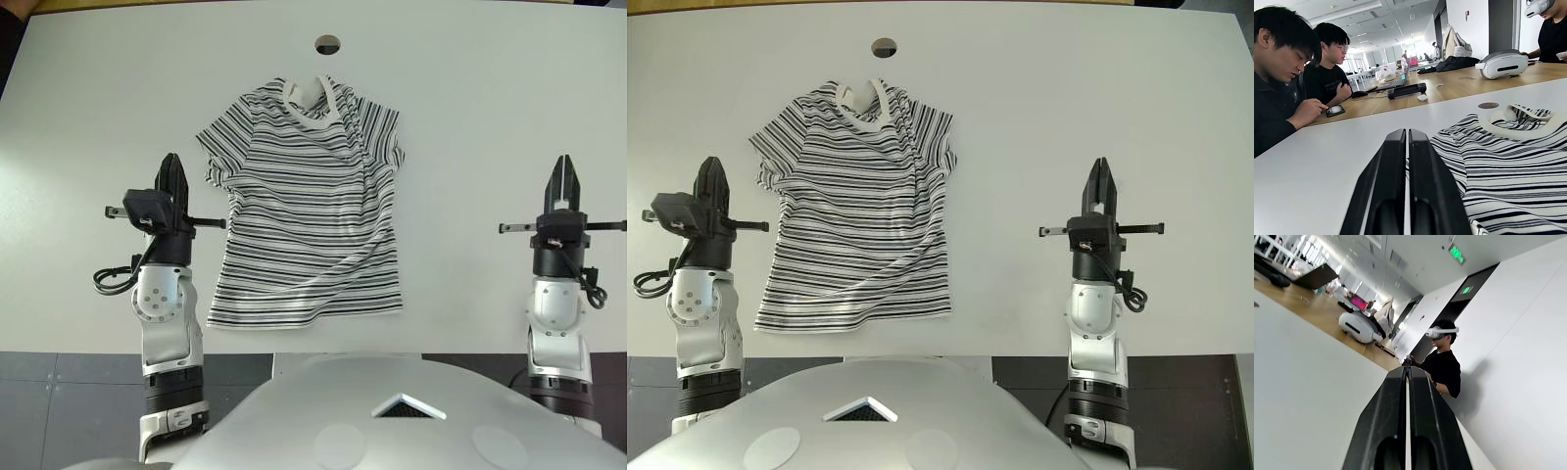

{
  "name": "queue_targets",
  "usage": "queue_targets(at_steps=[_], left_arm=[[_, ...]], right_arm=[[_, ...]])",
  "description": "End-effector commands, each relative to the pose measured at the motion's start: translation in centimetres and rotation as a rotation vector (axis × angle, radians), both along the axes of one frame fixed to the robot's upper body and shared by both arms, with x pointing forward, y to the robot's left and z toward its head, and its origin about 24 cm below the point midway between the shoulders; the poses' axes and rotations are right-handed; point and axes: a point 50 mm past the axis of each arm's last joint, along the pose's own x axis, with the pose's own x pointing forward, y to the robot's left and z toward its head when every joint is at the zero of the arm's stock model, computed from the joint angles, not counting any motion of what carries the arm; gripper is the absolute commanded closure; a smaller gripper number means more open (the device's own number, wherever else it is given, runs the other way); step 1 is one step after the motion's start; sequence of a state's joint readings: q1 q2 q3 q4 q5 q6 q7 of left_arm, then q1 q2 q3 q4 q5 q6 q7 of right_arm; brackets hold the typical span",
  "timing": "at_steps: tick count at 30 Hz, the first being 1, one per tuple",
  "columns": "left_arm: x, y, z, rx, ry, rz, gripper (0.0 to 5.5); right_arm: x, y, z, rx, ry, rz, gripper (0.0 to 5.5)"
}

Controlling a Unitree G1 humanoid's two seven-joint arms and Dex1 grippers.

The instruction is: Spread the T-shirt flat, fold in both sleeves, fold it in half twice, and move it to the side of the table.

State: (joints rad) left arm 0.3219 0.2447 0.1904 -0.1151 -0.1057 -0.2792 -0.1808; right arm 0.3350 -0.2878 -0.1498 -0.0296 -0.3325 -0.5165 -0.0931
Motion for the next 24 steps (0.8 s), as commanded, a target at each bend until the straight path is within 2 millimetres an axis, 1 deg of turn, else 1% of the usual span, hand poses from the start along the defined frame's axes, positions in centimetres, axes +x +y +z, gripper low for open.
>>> queue_targets(at_steps=[1, 3, 5, 7, 8, 9, 10, 12, 14, 15, 17, 19, 24], left_arm=[[0.7, -0.3, -0.4, 0.014, 0.024, -0.012, 5.37], [0.9, -0.5, -0.5, 0.020, 0.028, -0.010, 5.37], [1.1, -0.5, -0.7, 0.021, 0.030, -0.014, 5.37], [1.2, -0.4, -0.8, -0.011, 0.033, -0.018, 5.37], [1.4, -0.5, -0.8, -0.034, 0.033, -0.025, 5.37], [1.6, -0.5, -0.8, -0.049, 0.033, -0.031, 5.37], [2.4, -0.9, -0.6, -0.073, 0.038, -0.055, 5.37], [4.2, -1.6, -0.5, -0.057, 0.081, -0.098, 5.37], [5.9, -1.9, -1.0, -0.058, 0.172, -0.102, 5.37], [6.5, -2.1, -1.2, -0.094, 0.203, -0.099, 5.37], [6.9, -2.8, -1.4, -0.133, 0.227, -0.116, 5.37], [7.0, -3.6, -1.6, -0.098, 0.232, -0.144, 5.37], [7.0, -4.5, -2.7, -0.107, 0.253, -0.161, 5.37]], right_arm=[[0.8, -0.3, 0.2, 0.009, 0.000, 0.007, 5.40], [0.9, -0.2, 0.1, 0.020, 0.012, 0.032, 5.40], [1.5, 0.6, 0.0, 0.094, 0.048, 0.088, 5.40], [3.7, 2.8, -0.3, 0.143, 0.149, 0.193, 5.40], [5.1, 4.2, 0.0, 0.173, 0.184, 0.259, 5.40], [6.1, 5.2, 0.3, 0.192, 0.208, 0.304, 5.40], [7.5, 6.4, 0.8, 0.199, 0.230, 0.364, 5.40], [9.8, 8.3, 1.3, 0.218, 0.301, 0.446, 5.40], [11.9, 10.3, 1.1, 0.283, 0.434, 0.529, 5.40], [12.6, 11.2, 0.5, 0.336, 0.531, 0.565, 5.40], [13.3, 12.5, -1.1, 0.410, 0.696, 0.601, 5.40], [13.6, 13.4, -2.1, 0.453, 0.792, 0.625, 5.40], [14.5, 14.7, -1.9, 0.491, 0.861, 0.675, 5.40]])
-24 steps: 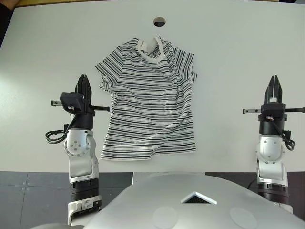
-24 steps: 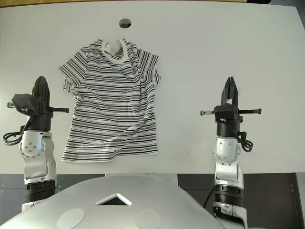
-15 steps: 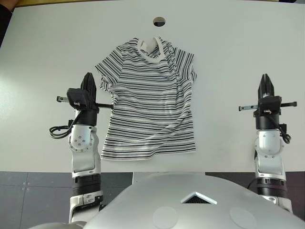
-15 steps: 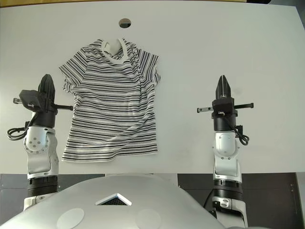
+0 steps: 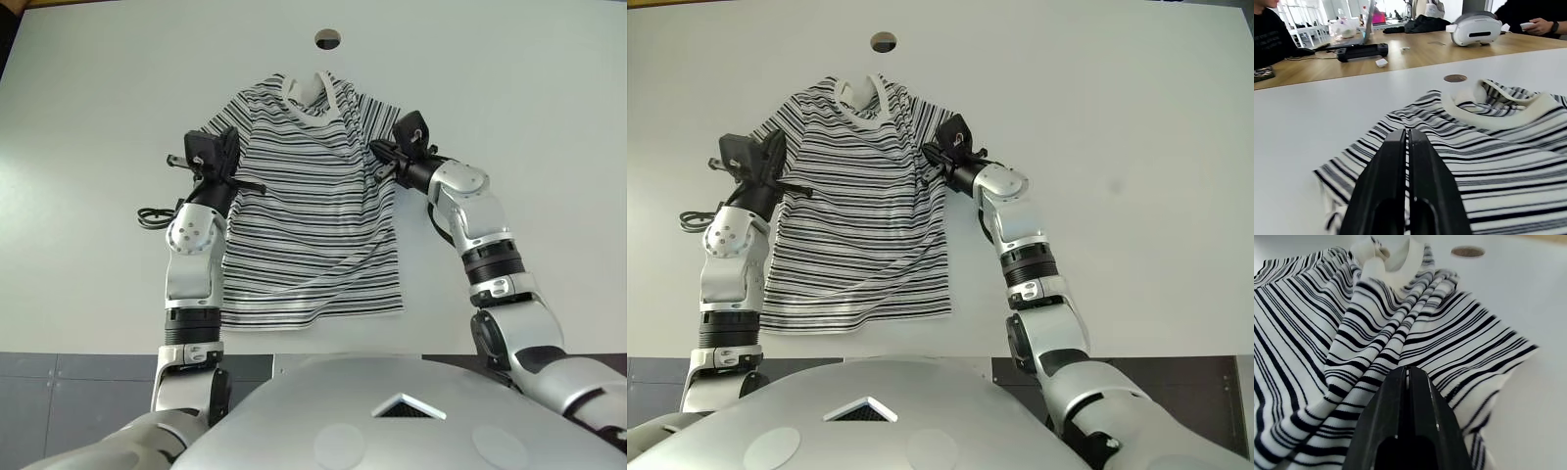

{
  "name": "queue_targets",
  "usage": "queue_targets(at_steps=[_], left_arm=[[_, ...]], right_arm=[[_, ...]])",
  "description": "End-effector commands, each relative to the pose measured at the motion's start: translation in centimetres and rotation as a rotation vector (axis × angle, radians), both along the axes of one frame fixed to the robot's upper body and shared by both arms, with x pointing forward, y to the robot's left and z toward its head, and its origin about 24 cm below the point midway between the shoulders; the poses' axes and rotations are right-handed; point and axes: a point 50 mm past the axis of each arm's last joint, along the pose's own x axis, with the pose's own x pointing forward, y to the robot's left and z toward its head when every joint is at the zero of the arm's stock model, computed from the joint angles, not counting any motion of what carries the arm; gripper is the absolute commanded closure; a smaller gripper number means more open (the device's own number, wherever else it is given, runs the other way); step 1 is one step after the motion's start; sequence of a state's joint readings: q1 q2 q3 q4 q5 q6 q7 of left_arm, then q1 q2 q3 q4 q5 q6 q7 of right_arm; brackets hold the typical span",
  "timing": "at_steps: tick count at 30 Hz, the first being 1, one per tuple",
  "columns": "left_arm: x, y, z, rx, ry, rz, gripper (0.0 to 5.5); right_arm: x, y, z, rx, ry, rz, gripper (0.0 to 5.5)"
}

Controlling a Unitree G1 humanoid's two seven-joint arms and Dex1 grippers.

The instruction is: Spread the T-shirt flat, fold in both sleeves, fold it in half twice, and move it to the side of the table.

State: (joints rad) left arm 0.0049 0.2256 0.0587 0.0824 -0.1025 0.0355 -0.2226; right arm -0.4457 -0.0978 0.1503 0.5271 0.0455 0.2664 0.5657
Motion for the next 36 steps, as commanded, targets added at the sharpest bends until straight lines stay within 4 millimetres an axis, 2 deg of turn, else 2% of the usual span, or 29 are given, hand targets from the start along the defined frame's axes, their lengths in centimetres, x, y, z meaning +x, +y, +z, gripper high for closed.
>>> queue_targets(at_steps=[1, 3, 6, 12, 19, 23, 25, 28, 29, 31, 33, 36], left_arm=[[0.1, -0.7, -1.0, -0.004, 0.028, -0.014, 5.37], [0.2, -1.1, -1.1, -0.020, 0.029, -0.029, 5.37], [0.3, -1.3, -0.5, -0.053, 0.003, -0.040, 5.37], [0.3, -1.2, 0.1, -0.081, -0.019, -0.030, 5.37], [0.1, -1.1, 0.0, -0.082, -0.019, -0.020, 5.37], [-0.2, -0.9, -0.2, -0.080, -0.009, -0.012, 5.37], [-0.3, -0.7, -0.3, -0.081, -0.006, -0.005, 5.37], [-0.3, -0.7, -0.4, -0.081, -0.001, -0.009, 5.37], [-0.3, -0.7, -0.4, -0.081, 0.000, -0.010, 5.37], [-0.5, -0.3, -0.4, -0.081, 0.003, -0.003, 5.37], [-0.7, 0.1, -0.7, -0.088, 0.015, 0.014, 5.37], [-0.9, 0.3, -1.0, -0.092, 0.031, 0.018, 5.37]], right_arm=[[0.9, 1.1, 0.5, -0.003, 0.026, 0.046, 5.40], [0.9, 0.8, -0.4, -0.076, 0.053, 0.033, 5.40], [1.1, -1.1, -2.1, -0.270, 0.071, -0.024, 5.40], [1.1, -4.5, -2.7, -0.468, 0.030, -0.047, 5.40], [-1.9, -9.4, -3.6, -0.543, 0.061, -0.067, 5.40], [-3.5, -10.8, -3.3, -0.544, 0.063, -0.079, 5.40], [-3.3, -10.7, -2.2, -0.503, -0.010, -0.108, 5.40], [-2.2, -8.2, 3.7, -0.139, -0.316, -0.154, 5.40], [-2.5, -7.5, 5.7, -0.017, -0.396, -0.132, 5.40], [-4.7, -6.1, 8.0, 0.115, -0.463, 0.049, 5.40], [-7.7, -5.3, 7.3, 0.036, -0.467, 0.287, 5.40], [-11.3, -5.7, 5.1, -0.109, -0.370, 0.534, 5.40]])
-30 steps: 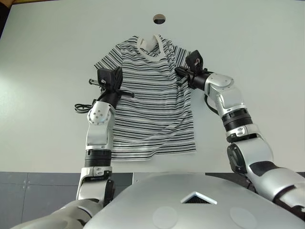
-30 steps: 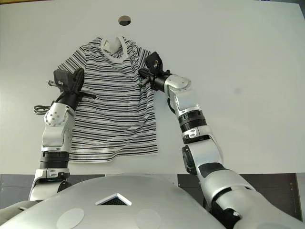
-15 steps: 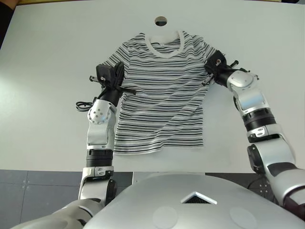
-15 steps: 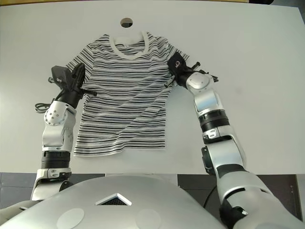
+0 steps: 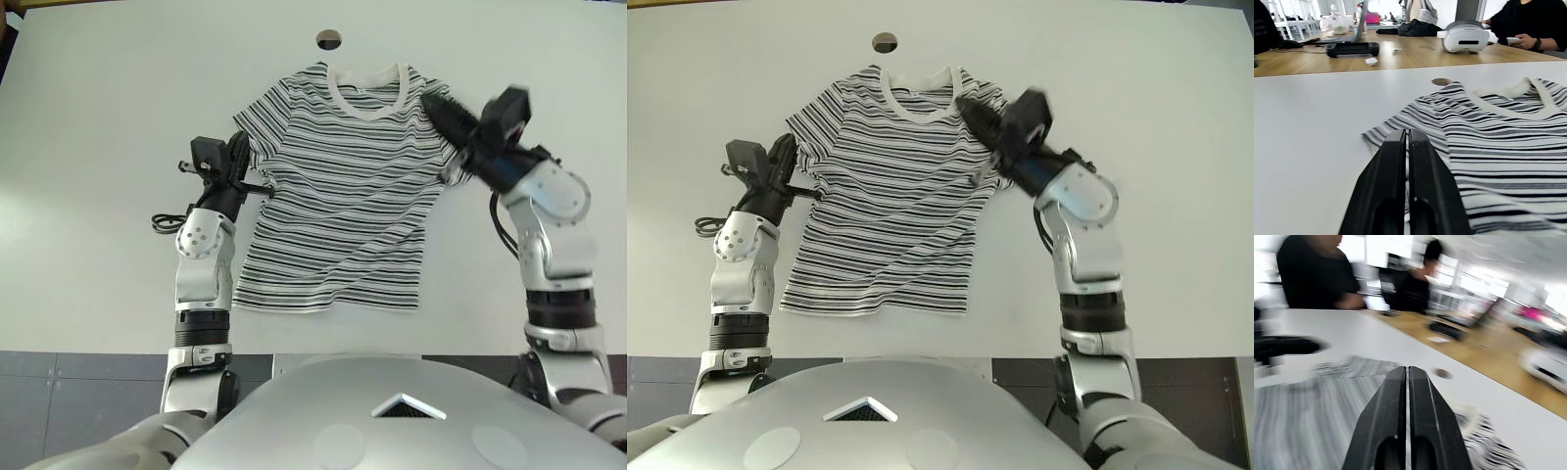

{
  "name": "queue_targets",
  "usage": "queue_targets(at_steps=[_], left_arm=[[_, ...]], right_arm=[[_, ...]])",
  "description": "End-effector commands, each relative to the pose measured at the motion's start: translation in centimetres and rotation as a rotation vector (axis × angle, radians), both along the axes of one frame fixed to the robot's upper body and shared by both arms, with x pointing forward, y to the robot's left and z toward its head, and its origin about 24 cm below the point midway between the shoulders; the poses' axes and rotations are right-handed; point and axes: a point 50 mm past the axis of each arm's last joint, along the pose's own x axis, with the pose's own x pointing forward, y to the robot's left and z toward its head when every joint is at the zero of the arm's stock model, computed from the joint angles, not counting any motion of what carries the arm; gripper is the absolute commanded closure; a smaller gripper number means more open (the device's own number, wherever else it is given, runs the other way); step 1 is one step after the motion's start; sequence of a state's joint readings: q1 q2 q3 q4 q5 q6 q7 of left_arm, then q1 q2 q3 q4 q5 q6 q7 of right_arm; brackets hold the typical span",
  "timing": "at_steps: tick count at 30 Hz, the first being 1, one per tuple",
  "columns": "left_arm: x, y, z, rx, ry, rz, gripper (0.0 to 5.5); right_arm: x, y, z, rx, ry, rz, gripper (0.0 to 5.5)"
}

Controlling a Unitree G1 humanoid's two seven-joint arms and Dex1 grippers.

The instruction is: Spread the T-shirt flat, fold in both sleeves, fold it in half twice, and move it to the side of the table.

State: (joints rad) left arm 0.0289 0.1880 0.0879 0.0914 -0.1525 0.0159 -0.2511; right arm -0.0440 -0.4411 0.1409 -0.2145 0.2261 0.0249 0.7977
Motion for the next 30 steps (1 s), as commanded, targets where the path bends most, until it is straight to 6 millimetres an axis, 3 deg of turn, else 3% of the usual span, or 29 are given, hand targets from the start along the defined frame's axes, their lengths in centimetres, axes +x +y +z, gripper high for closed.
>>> queue_targets(at_steps=[1, 7, 18, 24, 30], left_arm=[[-0.3, 0.5, -0.5, -0.001, 0.030, 0.004, 5.37], [-0.3, 0.9, -0.6, 0.007, 0.043, 0.013, 5.37], [-0.5, 0.6, -0.8, 0.007, 0.049, 0.009, 5.37], [-0.3, 0.2, -0.7, 0.001, 0.044, 0.003, 5.37], [-0.4, 0.4, -0.8, -0.003, 0.043, 0.019, 5.37]], right_arm=[[-4.6, -0.8, -3.0, -0.264, 0.110, 0.242, 5.40], [-8.0, -0.9, -2.8, -0.416, 0.203, 0.477, 5.40], [-8.1, -0.7, -3.8, -0.499, 0.251, 0.511, 5.40], [-9.7, -4.1, -6.0, -0.803, 0.362, 0.577, 5.40], [-12.3, -8.0, -4.7, -0.983, 0.522, 0.759, 5.40]])
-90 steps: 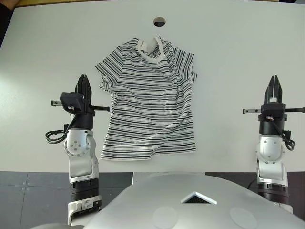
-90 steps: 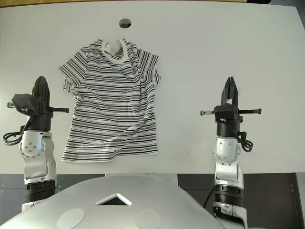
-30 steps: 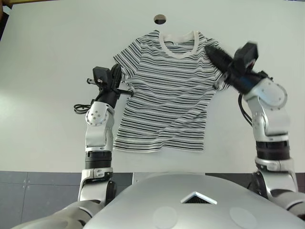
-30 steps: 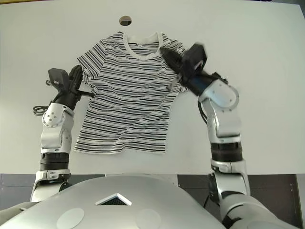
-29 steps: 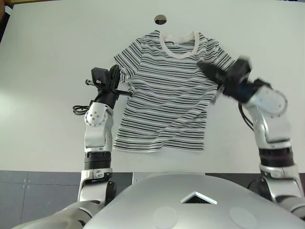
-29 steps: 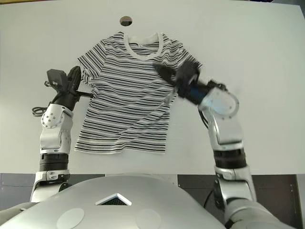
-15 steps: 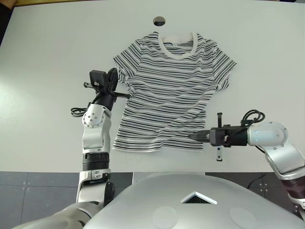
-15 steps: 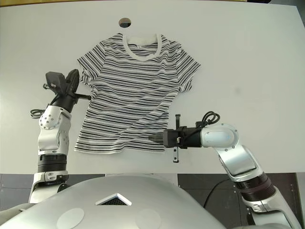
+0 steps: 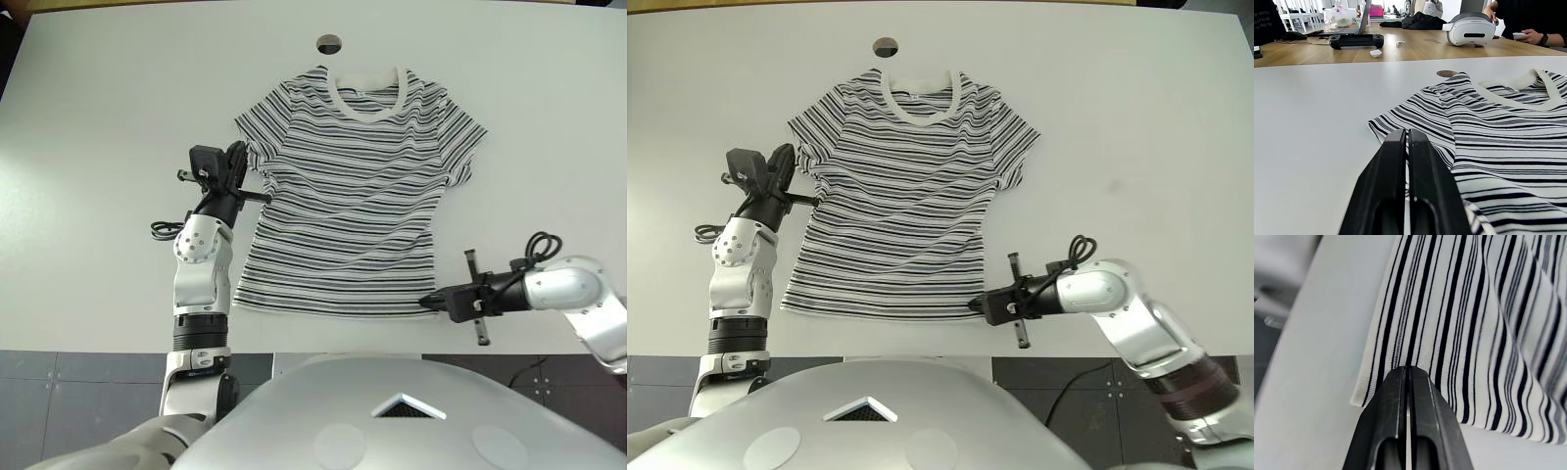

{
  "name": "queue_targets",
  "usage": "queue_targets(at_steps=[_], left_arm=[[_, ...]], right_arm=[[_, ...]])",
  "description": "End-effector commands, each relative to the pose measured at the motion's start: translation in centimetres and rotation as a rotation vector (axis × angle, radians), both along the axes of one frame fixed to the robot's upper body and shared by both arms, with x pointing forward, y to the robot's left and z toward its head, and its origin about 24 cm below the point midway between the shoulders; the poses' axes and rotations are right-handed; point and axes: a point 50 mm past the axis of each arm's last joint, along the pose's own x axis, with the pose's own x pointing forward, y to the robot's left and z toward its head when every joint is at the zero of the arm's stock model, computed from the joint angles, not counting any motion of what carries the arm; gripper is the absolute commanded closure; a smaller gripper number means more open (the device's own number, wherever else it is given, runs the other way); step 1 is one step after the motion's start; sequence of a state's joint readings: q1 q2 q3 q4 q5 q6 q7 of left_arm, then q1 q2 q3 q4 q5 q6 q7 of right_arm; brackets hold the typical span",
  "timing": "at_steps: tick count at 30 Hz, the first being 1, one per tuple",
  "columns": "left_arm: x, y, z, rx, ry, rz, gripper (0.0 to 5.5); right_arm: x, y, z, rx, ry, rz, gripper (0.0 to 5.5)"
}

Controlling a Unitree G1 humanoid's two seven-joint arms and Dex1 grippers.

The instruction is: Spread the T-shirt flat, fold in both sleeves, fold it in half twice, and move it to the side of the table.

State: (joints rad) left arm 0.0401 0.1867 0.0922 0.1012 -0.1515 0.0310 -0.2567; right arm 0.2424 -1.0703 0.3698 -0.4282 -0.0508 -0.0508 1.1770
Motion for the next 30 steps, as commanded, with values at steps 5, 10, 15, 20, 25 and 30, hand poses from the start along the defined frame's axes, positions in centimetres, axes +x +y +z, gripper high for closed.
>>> queue_targets(at_steps=[5, 10, 15, 20, 25, 30], left_arm=[[0.0, 0.2, -0.2, -0.001, 0.007, 0.019, 5.37], [0.2, 0.1, -0.1, 0.000, 0.007, 0.014, 5.37], [0.2, 0.1, -0.2, -0.048, 0.041, -0.010, 5.37], [1.0, 1.0, 0.6, -0.142, 0.090, -0.039, 4.67], [2.5, 1.6, 0.7, -0.118, 0.193, -0.065, 3.81], [4.0, 1.8, -0.4, -0.089, 0.302, -0.047, 2.95]], right_arm=[[-3.1, -4.1, -0.3, -0.223, 0.247, 0.061, 5.40], [-3.4, -4.6, -0.7, -0.235, 0.260, 0.051, 5.40], [-1.6, -3.0, -0.6, -0.072, 0.103, -0.055, 5.40], [4.5, 0.5, 4.7, 0.439, -0.264, -0.366, 5.40], [6.1, 1.2, 7.1, 0.650, -0.351, -0.511, 5.40], [5.9, 1.8, 6.1, 0.681, -0.327, -0.577, 5.40]])
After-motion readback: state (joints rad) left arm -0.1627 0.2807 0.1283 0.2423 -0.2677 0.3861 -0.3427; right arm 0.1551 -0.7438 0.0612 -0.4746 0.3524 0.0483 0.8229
